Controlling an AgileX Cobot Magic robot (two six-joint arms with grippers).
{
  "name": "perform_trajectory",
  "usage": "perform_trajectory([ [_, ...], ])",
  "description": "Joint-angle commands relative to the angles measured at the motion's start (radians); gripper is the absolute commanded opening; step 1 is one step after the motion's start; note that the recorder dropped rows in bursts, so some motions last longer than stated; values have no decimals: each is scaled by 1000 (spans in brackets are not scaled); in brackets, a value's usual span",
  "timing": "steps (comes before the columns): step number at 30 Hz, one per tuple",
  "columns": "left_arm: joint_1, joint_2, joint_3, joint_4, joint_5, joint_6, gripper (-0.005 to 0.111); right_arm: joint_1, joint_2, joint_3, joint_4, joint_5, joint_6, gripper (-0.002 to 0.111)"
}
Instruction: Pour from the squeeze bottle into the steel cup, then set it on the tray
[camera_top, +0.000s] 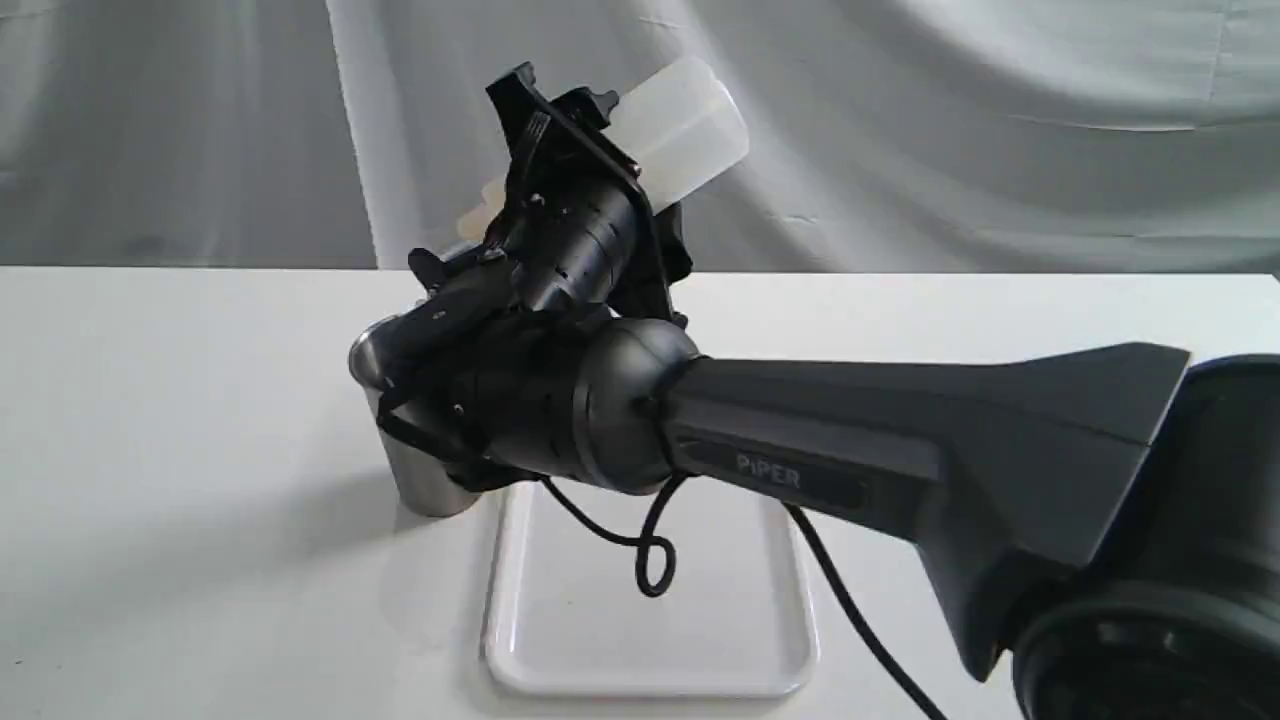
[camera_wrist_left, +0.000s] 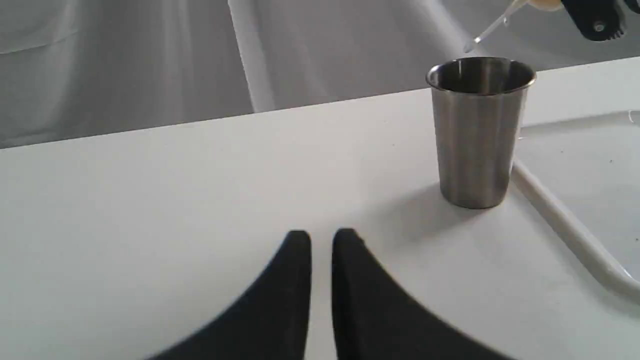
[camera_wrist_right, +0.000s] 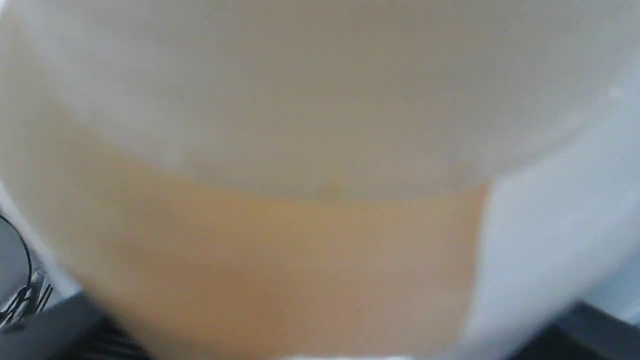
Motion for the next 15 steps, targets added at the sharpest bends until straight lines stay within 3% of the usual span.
perform_trajectory([
  [1,-3,-5,4,1,-7,-2,8,-4,-29,-10,-46,23,-8,54],
  [15,-3,-5,4,1,-7,-2,8,-4,-29,-10,-46,11,-15,54],
])
